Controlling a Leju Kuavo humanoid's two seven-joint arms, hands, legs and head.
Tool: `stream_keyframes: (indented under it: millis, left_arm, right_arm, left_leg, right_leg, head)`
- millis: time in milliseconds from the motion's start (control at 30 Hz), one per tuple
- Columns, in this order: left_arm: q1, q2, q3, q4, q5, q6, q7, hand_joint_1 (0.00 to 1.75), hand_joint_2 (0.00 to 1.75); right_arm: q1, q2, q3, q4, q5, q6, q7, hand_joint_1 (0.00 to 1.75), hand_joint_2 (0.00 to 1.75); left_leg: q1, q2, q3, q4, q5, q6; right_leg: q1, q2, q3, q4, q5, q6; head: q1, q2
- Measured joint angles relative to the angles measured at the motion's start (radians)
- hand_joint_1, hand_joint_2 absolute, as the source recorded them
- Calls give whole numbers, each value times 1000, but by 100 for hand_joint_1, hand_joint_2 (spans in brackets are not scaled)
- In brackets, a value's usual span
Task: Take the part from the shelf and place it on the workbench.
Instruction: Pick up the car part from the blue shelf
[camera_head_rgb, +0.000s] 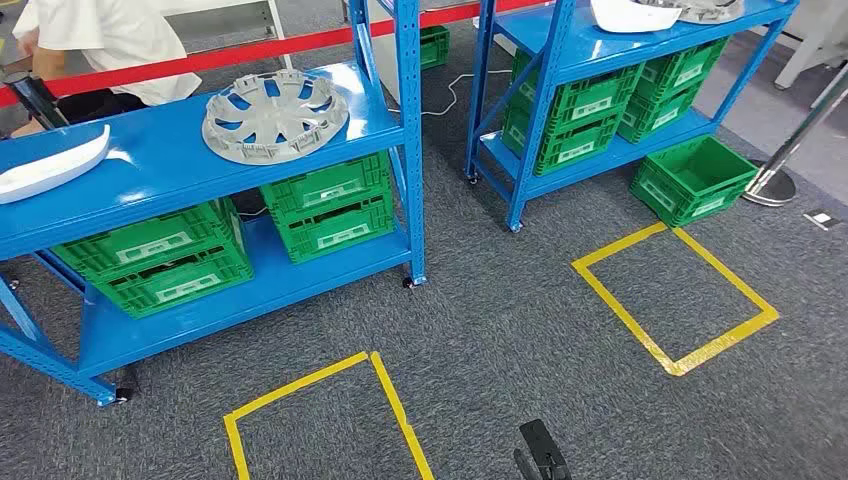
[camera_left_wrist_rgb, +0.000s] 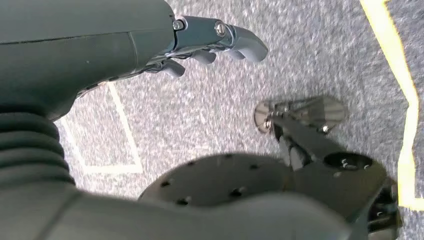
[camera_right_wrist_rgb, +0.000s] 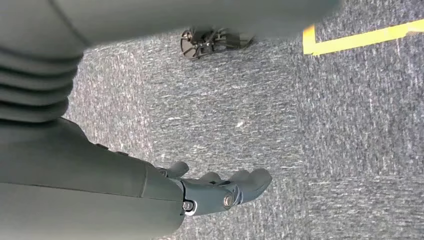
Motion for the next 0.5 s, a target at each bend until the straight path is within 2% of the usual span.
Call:
stream_keyframes:
  millis: [33, 67, 100, 133, 267, 500]
  left_arm:
    - [-1, 0, 0, -3, 0, 0, 1, 0, 0]
    - [-2, 0, 0, -5, 0, 0, 1, 0, 0]
    - [-4, 1, 0, -11, 0, 0, 1, 0, 0]
    - [-4, 1, 0, -14, 0, 0, 1, 0, 0]
    - [-6, 1, 0, -24, 0, 0, 1, 0, 175]
    - [-7, 1, 0, -33, 0, 0, 1, 0, 175]
  right_arm:
    - [1, 0, 0, 3, 0, 0, 0, 0, 58]
    - [2, -1, 0, 6, 0, 0, 0, 0, 44]
    - [3, -1, 0, 12, 0, 0, 1, 0, 0]
    - [4, -2, 0, 16, 0, 0, 1, 0, 0]
    - [6, -2, 0, 25, 0, 0, 1, 0, 0]
    - [6, -2, 0, 31, 0, 0, 1, 0, 0]
  left_leg:
    - [0, 0, 1, 0, 0, 2]
    - [0, 0, 2, 0, 0, 3]
    - [0, -1, 4, 0, 0, 5]
    - [0, -2, 5, 1, 0, 7]
    - [-1, -4, 6, 1, -1, 11]
    - [-1, -4, 7, 1, -2, 12]
  right_leg:
    - [0, 0, 1, -1, 0, 1]
    - [0, -1, 2, -3, 0, 2]
    - [0, -1, 3, -5, 1, 5]
    - [0, -3, 4, -7, 1, 7]
    - [-1, -5, 6, -10, 1, 12]
    - [-1, -5, 6, -11, 0, 14]
  head:
    - [0, 0]
    - [0, 0]
    - [0, 0]
    - [0, 0]
    - [0, 0]
    - [0, 0]
